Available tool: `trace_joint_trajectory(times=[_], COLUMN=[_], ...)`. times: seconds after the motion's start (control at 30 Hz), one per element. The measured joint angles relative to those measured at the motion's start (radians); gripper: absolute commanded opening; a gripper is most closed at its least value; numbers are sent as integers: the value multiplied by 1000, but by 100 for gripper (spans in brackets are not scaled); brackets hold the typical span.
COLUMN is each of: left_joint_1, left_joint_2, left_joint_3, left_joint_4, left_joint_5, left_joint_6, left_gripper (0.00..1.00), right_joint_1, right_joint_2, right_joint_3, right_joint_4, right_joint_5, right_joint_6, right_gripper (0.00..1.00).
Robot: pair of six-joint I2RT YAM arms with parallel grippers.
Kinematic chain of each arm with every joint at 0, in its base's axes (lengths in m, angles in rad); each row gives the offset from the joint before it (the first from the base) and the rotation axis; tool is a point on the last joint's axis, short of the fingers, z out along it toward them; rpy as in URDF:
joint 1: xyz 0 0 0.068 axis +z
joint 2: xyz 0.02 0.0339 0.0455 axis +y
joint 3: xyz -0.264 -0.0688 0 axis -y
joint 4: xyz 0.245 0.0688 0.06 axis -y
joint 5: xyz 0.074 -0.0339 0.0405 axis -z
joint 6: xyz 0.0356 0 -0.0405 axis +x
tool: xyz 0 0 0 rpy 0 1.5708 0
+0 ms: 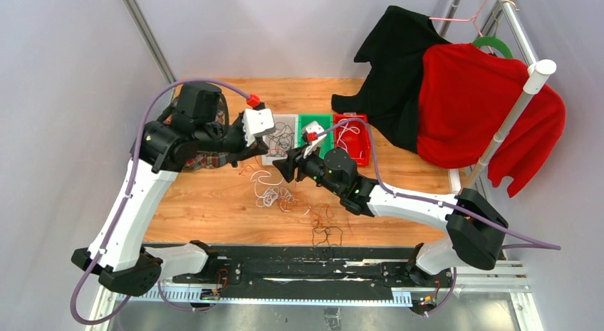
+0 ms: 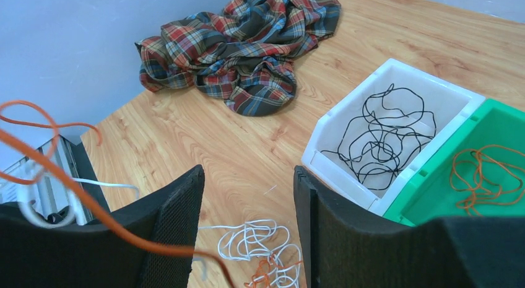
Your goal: Untangle the cables
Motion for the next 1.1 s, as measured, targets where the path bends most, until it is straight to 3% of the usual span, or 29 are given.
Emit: trace_joint_trajectory(times=[0.37,0.67,0.83,1.1], left_joint_1=[-4,-6,-6,-6], left_joint_2=[32,139,147,98], left_joint_3=[382,723,739,662], left_joint_4=[-20,-4,122,507], left_joint_5=[14,-69,-156,-340], left_joint_6=[-71,-90,-116,-111], left_gripper=[0,0,0,0], right_joint_1=[23,28,29,30], right_joint_2=[26,33,32,32], right_joint_3=[-168,-345,-393,-445], right_joint_4=[105,159,198,213], right_joint_5=[89,154,170,174], right_joint_6=[59,107,125,148], right_gripper=[54,55,55,53])
